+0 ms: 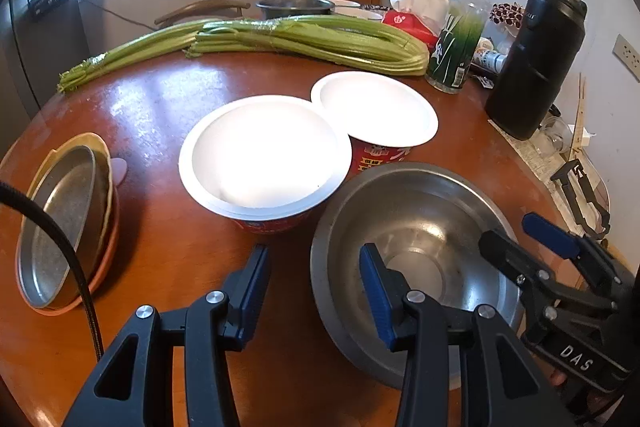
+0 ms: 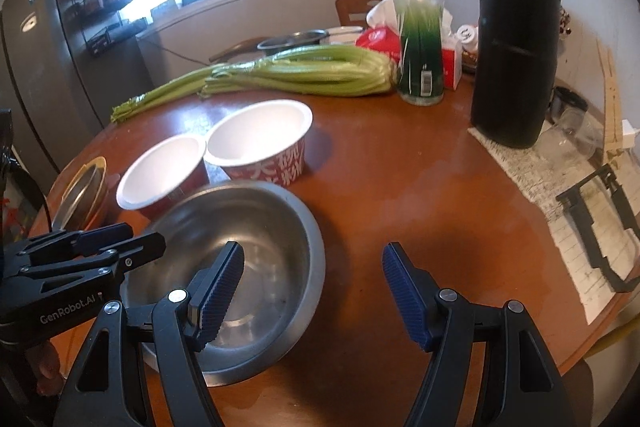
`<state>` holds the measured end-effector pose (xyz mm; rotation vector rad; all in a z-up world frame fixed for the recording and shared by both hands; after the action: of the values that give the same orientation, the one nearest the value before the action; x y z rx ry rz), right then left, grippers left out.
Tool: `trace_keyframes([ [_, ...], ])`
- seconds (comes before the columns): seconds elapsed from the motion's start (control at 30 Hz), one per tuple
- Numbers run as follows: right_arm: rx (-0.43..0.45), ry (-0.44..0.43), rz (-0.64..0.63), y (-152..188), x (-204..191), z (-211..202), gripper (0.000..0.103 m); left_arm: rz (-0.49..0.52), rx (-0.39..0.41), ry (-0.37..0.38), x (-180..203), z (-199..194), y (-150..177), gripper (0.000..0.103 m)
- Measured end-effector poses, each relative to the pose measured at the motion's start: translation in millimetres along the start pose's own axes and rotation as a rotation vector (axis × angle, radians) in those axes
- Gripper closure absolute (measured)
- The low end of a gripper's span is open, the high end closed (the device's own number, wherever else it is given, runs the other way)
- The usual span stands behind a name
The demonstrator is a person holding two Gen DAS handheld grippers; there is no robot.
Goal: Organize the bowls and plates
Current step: 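Grasp the steel bowl rim with the left tool and lift it, then carry the steel bowl with the left tool and lower it onto the table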
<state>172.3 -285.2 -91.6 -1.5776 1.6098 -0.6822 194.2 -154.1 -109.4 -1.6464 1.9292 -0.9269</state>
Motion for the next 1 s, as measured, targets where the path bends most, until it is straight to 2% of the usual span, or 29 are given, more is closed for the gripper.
trace_keyframes([
  [0.23, -0.004, -0.014, -0.01, 6, -3, 6, 0.03, -0.01, -0.027, 0.032, 6, 11, 6, 0.057],
  [0.4, -0.012, -0.045, -0.027, 10, -13, 10, 0.041, -0.008, -0.041, 0.049, 13, 18, 8, 0.057],
  [0.6, -0.008, -0.084, -0.018, 10, -20, 10, 0.049, -0.035, -0.057, 0.101, 18, 22, 9, 0.06],
  [0.67, -0.007, -0.086, -0.019, 9, -21, 10, 0.049, -0.041, -0.062, 0.12, 21, 22, 10, 0.064],
  [1.0, 0.009, -0.087, -0.033, 4, -29, 0, 0.049, -0.036, -0.043, 0.123, 21, 11, 7, 0.065],
])
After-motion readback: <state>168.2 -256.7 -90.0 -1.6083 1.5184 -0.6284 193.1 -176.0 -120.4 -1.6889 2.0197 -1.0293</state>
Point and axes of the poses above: each gripper's, at about its wrist camera, not at the fingertips, and z roughly the way its jaws point, x to its right, y to its underside, the point moved 10 cm from there along z, roughly the way its jaws point, and after that the axes turned 11 degrees about x, right-handed, at the moved point
